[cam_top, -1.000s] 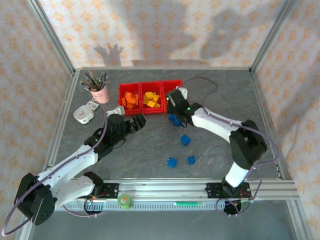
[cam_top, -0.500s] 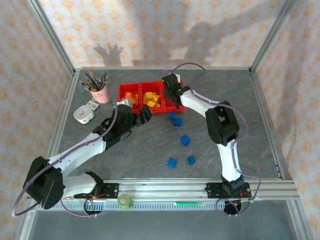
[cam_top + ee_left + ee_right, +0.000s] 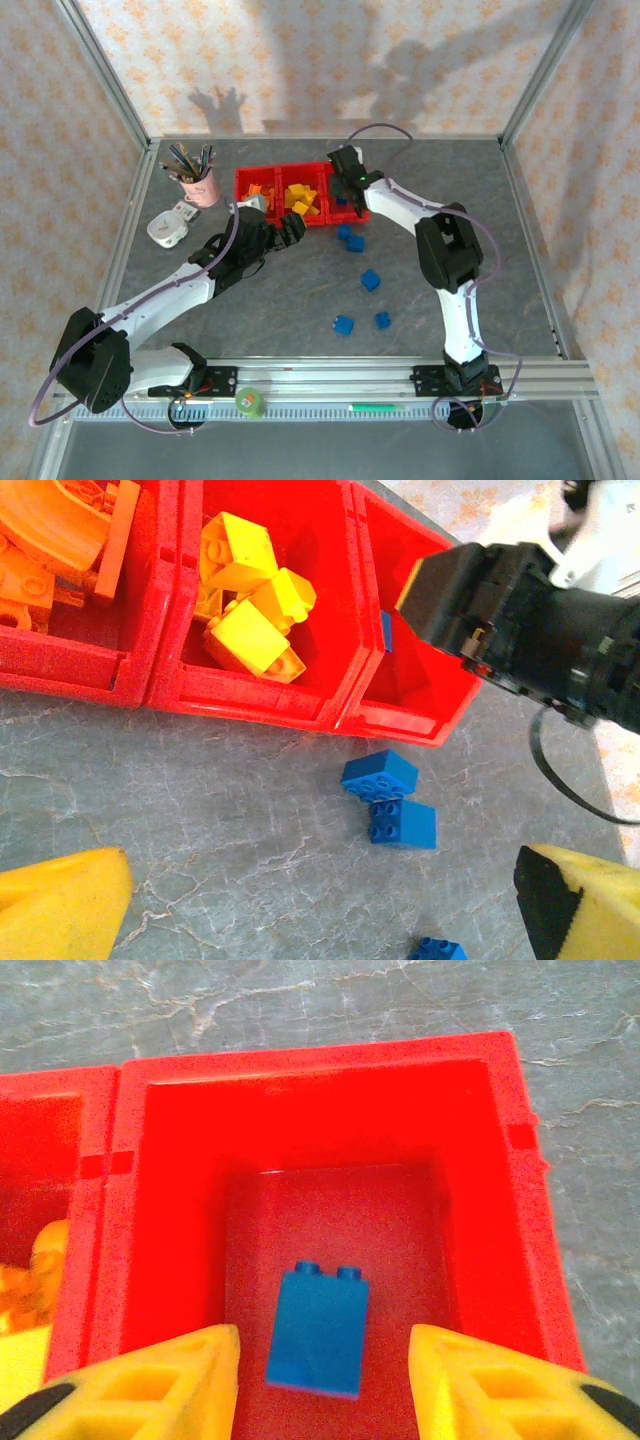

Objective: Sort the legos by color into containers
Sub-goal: Place the lego in the container, then pick up the lego from the center of the table.

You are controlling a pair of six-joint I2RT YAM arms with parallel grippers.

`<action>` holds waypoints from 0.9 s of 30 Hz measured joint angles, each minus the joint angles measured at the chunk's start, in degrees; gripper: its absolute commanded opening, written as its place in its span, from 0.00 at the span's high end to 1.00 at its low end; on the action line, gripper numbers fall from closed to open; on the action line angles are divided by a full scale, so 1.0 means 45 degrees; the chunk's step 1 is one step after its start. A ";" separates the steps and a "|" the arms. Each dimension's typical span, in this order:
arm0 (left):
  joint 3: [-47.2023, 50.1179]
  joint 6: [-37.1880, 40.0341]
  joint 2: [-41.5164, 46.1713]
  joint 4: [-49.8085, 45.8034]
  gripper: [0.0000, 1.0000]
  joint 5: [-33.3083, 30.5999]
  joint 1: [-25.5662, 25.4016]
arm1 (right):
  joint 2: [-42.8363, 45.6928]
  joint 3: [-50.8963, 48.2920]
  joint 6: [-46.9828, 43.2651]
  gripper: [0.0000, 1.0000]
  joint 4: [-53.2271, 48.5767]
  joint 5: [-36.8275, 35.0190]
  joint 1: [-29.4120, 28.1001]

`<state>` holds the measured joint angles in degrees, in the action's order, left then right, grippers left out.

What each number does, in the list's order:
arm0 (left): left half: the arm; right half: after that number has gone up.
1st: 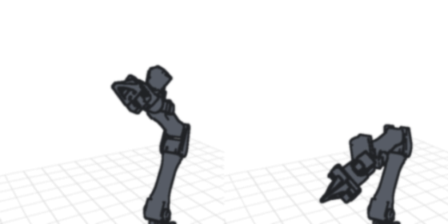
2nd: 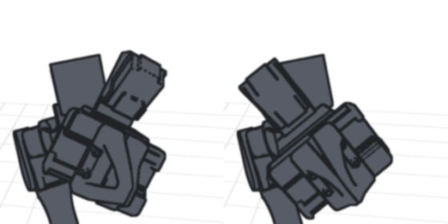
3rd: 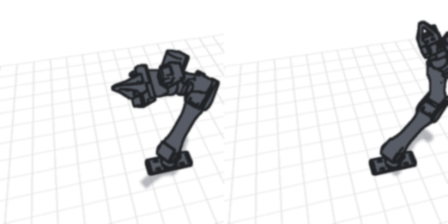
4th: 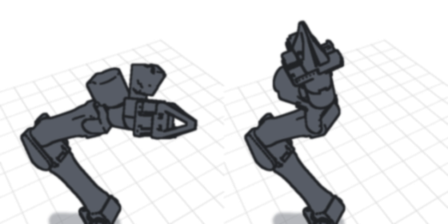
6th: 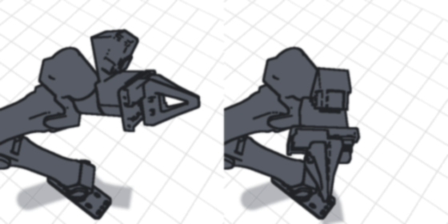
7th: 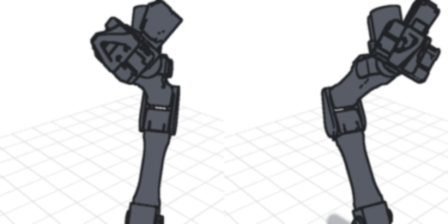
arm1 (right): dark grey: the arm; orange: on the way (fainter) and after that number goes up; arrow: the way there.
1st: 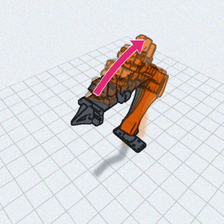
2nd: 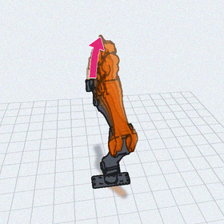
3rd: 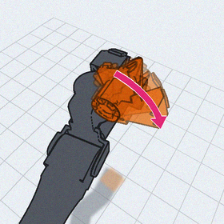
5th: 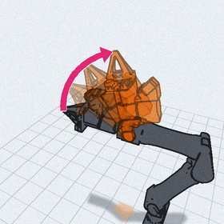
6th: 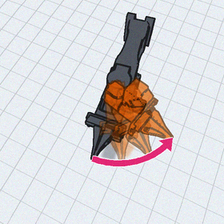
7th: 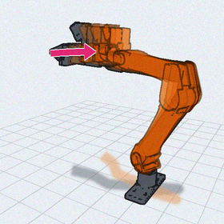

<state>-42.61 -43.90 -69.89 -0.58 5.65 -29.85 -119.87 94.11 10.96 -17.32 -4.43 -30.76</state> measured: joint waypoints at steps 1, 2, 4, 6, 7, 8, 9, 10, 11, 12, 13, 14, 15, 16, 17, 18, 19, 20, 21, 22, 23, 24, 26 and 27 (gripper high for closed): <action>0.0000 0.0019 0.0005 0.0000 0.01 0.0024 0.0000 | 0.0476 -0.0476 0.0083 0.50 0.0063 0.0053 -0.0010; 0.0000 0.0029 0.0005 -0.0005 0.01 0.0068 0.0000 | 0.0874 -0.0850 0.0160 0.50 0.0087 0.0092 -0.0015; 0.0000 0.0073 0.0058 -0.0010 0.01 0.0175 0.0000 | 0.1812 -0.1758 0.0393 0.49 0.0160 0.0199 -0.0044; 0.0010 0.0073 0.0204 -0.0010 0.01 0.0296 0.0000 | 0.2540 -0.2540 0.0636 0.47 0.0287 0.0335 -0.0092; 0.0029 0.0073 0.0316 -0.0005 0.01 0.0321 -0.0005 | 0.2832 -0.2919 0.0772 0.47 0.0306 0.0379 -0.0146; 0.0087 0.0068 0.0442 0.0000 0.01 0.0335 -0.0010 | 0.3055 -0.3240 0.0884 0.46 0.0350 0.0418 -0.0204; 0.0204 0.0058 0.0593 0.0010 0.01 0.0355 -0.0015 | 0.3288 -0.3648 0.1020 0.45 0.0413 0.0418 -0.0306; 0.0364 0.0049 0.0743 0.0010 0.01 0.0364 -0.0034 | 0.3468 -0.4022 0.1137 0.44 0.0427 0.0408 -0.0447; 0.0544 0.0000 0.0879 0.0015 0.01 0.0364 -0.0039 | 0.3565 -0.4299 0.1253 0.43 0.0432 0.0369 -0.0588; 0.0738 -0.0053 0.0991 0.0015 0.01 0.0364 -0.0063 | 0.3667 -0.4629 0.1384 0.42 0.0432 0.0311 -0.0787; 0.0942 -0.0151 0.1083 0.0019 0.01 0.0359 -0.0112 | 0.3721 -0.4896 0.1506 0.41 0.0423 0.0272 -0.0986; 0.1117 -0.0219 0.1151 0.0024 0.01 0.0364 -0.0141 | 0.3745 -0.5124 0.1637 0.40 0.0423 0.0257 -0.1166; 0.1336 -0.0287 0.1219 0.0049 0.01 0.0364 -0.0219 | 0.3750 -0.5319 0.1749 0.38 0.0413 0.0228 -0.1341; 0.1525 -0.0364 0.1273 0.0087 0.01 0.0359 -0.0277 | 0.3750 -0.5498 0.1899 0.37 0.0418 0.0204 -0.1515; 0.1681 -0.0423 0.1326 0.0117 0.01 0.0359 -0.0325 | 0.3750 -0.5629 0.2006 0.36 0.0418 0.0180 -0.1632; 0.1865 -0.0525 0.1389 0.0219 0.01 0.0359 -0.0393 | 0.3750 -0.5722 0.2123 0.35 0.0408 0.0165 -0.1724; 0.2035 -0.0612 0.1467 0.0335 0.01 0.0350 -0.0466 | 0.3750 -0.5770 0.2215 0.34 0.0413 0.0107 -0.1792; 0.2186 -0.0695 0.1549 0.0403 0.01 0.0350 -0.0539 | 0.3745 -0.5775 0.2331 0.33 0.0389 -0.0019 -0.1841; 0.2327 -0.0801 0.1632 0.0486 0.01 0.0350 -0.0578 | 0.3745 -0.5770 0.2433 0.33 0.0389 -0.0155 -0.1885; 0.2404 -0.0855 0.1685 0.0529 0.01 0.0345 -0.0622 | 0.3745 -0.5765 0.2516 0.33 0.0389 -0.0291 -0.1904; 0.2463 -0.0918 0.1724 0.0578 0.01 0.0345 -0.0641 | 0.3716 -0.5751 0.2603 0.33 0.0384 -0.0442 -0.1909; 0.2511 -0.0967 0.1768 0.0636 0.01 0.0306 -0.0695 | 0.3662 -0.5736 0.2671 0.33 0.0398 -0.0534 -0.1904; 0.2565 -0.1054 0.1841 0.0758 0.01 0.0291 -0.0709 | 0.3483 -0.5707 0.2764 0.34 0.0423 -0.0695 -0.1904; 0.2623 -0.1146 0.1899 0.0860 0.01 0.0257 -0.0709 | 0.3356 -0.5673 0.2798 0.35 0.0418 -0.0767 -0.1904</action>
<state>-30.81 -49.06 -61.34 3.29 6.81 -33.04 -104.77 68.58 23.55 -15.44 -7.88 -39.33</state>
